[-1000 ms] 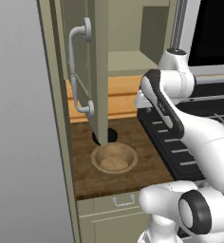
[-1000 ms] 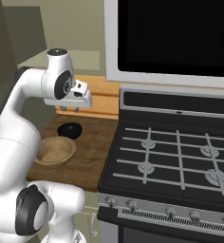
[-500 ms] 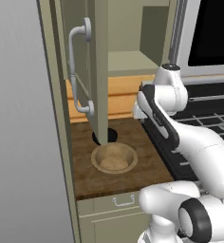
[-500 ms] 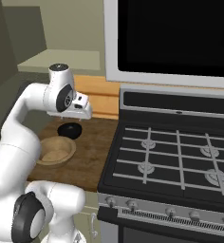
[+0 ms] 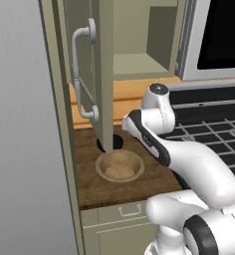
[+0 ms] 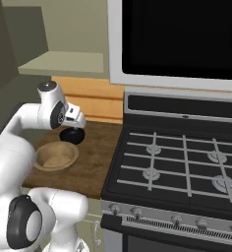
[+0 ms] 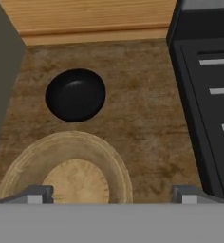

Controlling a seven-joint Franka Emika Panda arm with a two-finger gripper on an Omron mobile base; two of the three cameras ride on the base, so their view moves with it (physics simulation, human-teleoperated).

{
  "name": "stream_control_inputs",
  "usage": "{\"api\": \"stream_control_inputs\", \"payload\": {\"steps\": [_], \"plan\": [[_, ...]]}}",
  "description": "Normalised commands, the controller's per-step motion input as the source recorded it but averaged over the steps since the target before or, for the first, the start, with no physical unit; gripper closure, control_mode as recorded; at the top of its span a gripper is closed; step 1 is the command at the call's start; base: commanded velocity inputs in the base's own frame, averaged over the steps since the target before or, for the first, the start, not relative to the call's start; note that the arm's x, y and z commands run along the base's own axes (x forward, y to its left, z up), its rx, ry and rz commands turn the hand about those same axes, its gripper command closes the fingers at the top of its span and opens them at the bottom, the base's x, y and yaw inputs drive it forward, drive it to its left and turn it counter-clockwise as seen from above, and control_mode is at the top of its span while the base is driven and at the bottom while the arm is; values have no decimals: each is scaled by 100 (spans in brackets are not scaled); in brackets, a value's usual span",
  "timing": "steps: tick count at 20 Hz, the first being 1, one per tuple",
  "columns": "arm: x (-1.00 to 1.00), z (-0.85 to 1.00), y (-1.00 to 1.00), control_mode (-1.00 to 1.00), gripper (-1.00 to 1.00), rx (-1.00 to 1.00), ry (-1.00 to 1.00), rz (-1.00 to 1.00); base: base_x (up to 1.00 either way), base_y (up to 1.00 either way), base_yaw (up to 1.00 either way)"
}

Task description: Pick up the bowls on the counter and stack them on top of one another in the open cabinet. Place the smaller bowl on top of the larger bowl.

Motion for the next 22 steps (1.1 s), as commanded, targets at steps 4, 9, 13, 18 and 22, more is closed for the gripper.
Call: {"api": "stream_control_inputs", "payload": {"steps": [4,9,13,18,22], "plan": [[51,-18,2,-100,-100,-2,1,-4,0,0,0],[22,-33,-6,-100,-100,1,3,3,0,0,0],[21,-45,0,-100,-100,0,1,4,0,0,0],[36,-42,0,-100,-100,1,0,0,0,0,0],[35,-35,2,-100,-100,3,0,0,0,0,0]]}}
